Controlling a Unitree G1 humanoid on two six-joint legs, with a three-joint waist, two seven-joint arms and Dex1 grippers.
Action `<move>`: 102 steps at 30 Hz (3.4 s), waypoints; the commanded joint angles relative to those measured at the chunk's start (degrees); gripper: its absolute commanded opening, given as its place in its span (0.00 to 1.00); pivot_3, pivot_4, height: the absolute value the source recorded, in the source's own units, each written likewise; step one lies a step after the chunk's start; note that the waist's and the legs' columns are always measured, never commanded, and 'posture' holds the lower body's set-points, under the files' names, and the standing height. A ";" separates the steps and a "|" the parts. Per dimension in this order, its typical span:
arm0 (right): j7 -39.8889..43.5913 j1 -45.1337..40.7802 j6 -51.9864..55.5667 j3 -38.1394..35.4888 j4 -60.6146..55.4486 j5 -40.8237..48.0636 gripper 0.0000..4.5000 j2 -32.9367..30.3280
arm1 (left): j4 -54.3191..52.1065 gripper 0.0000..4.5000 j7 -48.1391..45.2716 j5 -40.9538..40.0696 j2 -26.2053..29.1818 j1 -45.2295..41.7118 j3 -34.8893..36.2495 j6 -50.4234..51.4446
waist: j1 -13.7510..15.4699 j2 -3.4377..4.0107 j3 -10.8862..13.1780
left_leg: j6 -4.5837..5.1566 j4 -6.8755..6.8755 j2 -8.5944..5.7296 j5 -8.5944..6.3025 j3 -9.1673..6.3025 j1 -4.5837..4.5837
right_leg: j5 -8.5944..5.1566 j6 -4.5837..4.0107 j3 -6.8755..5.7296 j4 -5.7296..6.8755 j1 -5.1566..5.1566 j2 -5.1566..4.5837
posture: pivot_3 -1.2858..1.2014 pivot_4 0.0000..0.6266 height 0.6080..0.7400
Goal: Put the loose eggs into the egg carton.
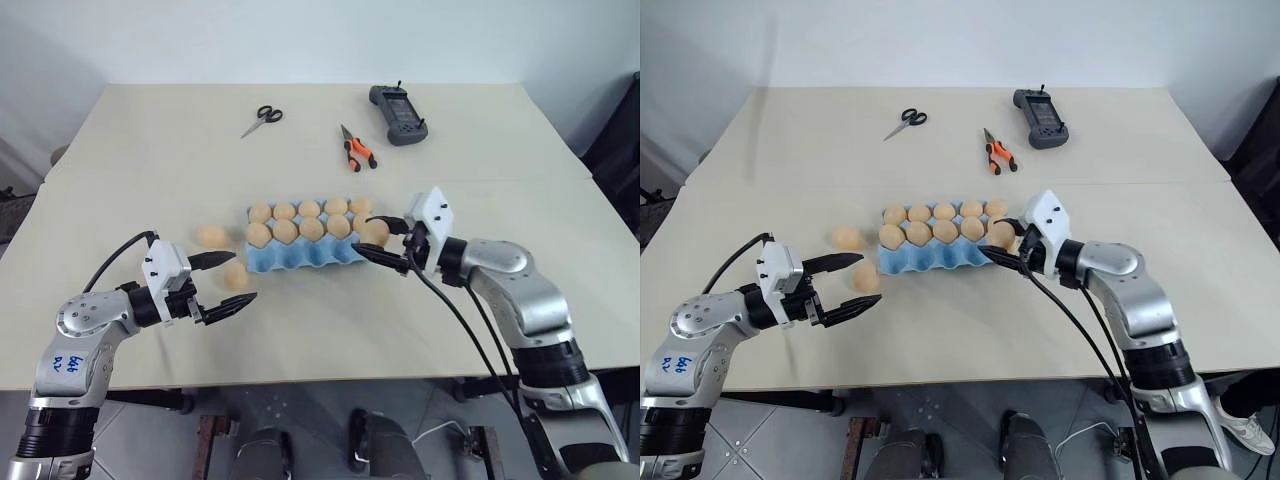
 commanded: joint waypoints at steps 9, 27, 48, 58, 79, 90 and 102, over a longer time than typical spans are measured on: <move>-0.46 -5.87 -4.96 0.73 8.99 -2.82 0.99 6.51 | -4.06 1.00 2.37 -1.21 -0.89 2.16 1.50 0.11 | -0.35 0.00 0.00 | 0.01 -0.01 0.10 0.00 0.30 -0.10 | 0.01 0.03 0.06 0.07 -0.29 0.08 | 0.52 0.24 1.00; 15.66 22.55 -17.02 -13.49 -10.91 8.72 0.99 -7.97 | -4.19 1.00 7.47 -1.31 0.66 17.72 18.82 -0.40 | -0.49 0.00 0.00 | 0.06 -0.03 0.31 -0.26 0.76 0.11 | 0.01 0.02 0.14 -0.10 -0.29 0.16 | 0.52 0.24 1.00; 16.55 29.64 -16.81 -14.52 -17.85 12.24 0.99 -10.34 | -4.75 1.00 16.69 6.31 -5.47 6.59 1.72 3.40 | 1.40 -0.01 -0.01 | -0.05 -0.03 0.62 -0.23 1.20 0.28 | 0.25 -0.47 0.14 -0.35 -0.37 0.28 | 0.52 0.24 1.00; 15.78 28.39 -16.71 -10.58 -20.42 13.03 1.00 -7.82 | 3.21 0.96 19.83 11.42 -8.44 0.86 -3.61 1.71 | 1.33 -0.02 -0.01 | -0.05 -0.02 0.68 -0.26 1.33 0.30 | 0.26 -0.45 0.04 -0.18 -0.39 0.30 | 0.52 0.24 1.00; 12.88 28.75 -15.33 -10.88 -20.23 12.09 1.00 -8.54 | 4.54 0.42 2.52 4.74 -7.29 -16.38 -11.61 3.84 | 2.84 -0.02 -0.02 | 0.04 0.11 0.56 -0.22 1.34 0.23 | 0.27 -0.43 0.01 -0.27 -0.36 0.23 | 0.52 0.24 1.00; 8.90 29.67 -14.83 -10.53 -23.45 12.01 1.00 -7.92 | 22.99 0.42 1.63 13.64 -13.63 -29.09 -19.17 -4.06 | 1.35 -0.04 -0.03 | 0.10 0.26 0.39 -0.18 1.46 0.17 | 0.37 -0.31 -0.03 -0.23 -0.38 0.33 | 0.52 0.24 1.00; 7.02 29.76 -14.45 -9.51 -24.57 12.40 1.00 -7.46 | 26.48 0.93 4.49 14.26 -17.27 -30.88 -17.62 -7.10 | 1.45 -0.05 -0.03 | 0.30 0.76 0.60 -0.30 1.45 0.02 | 0.42 -0.22 0.05 -0.25 -0.36 0.25 | 0.52 0.24 1.00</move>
